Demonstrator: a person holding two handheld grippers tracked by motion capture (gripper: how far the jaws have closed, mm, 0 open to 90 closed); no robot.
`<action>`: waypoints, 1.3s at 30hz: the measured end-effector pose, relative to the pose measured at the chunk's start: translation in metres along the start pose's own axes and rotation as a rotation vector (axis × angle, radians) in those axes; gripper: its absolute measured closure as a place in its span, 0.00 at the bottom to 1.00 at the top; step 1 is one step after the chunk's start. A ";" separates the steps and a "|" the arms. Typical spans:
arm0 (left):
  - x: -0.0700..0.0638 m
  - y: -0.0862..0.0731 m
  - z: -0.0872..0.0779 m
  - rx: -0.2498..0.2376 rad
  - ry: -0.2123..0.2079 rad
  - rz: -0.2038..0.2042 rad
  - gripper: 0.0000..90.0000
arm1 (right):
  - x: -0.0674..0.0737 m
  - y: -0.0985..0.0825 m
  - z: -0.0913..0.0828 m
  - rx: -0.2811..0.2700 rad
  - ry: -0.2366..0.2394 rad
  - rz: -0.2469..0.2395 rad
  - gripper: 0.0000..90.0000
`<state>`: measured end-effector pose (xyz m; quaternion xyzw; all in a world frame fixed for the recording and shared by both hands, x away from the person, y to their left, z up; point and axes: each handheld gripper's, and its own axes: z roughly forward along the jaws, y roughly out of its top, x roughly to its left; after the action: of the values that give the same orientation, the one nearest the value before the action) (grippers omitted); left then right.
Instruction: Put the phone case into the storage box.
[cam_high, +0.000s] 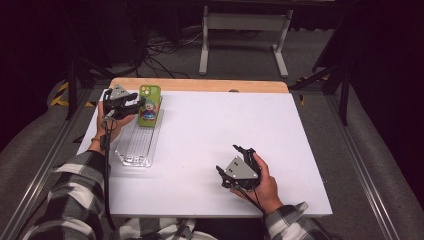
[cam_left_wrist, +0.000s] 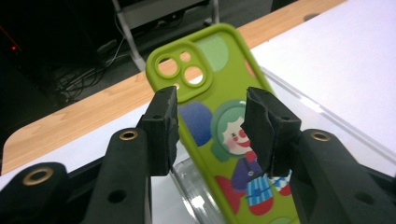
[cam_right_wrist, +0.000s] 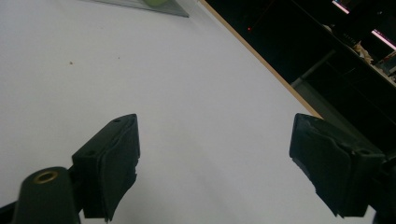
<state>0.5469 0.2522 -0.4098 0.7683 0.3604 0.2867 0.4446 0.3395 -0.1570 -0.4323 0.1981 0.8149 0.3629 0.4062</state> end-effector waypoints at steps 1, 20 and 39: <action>-0.001 0.000 -0.001 -0.004 -0.003 -0.001 0.61 | -0.001 0.000 0.000 -0.003 0.003 0.011 0.19; -0.019 0.008 -0.027 -0.103 -0.026 0.017 0.53 | -0.011 0.000 -0.005 -0.047 0.018 0.100 0.19; -0.034 0.007 -0.043 -0.140 -0.080 0.022 0.34 | -0.013 0.000 -0.007 -0.056 0.018 0.117 0.19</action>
<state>0.4963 0.2426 -0.3883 0.7500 0.3129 0.2852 0.5082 0.3417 -0.1685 -0.4229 0.2305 0.7951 0.4104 0.3824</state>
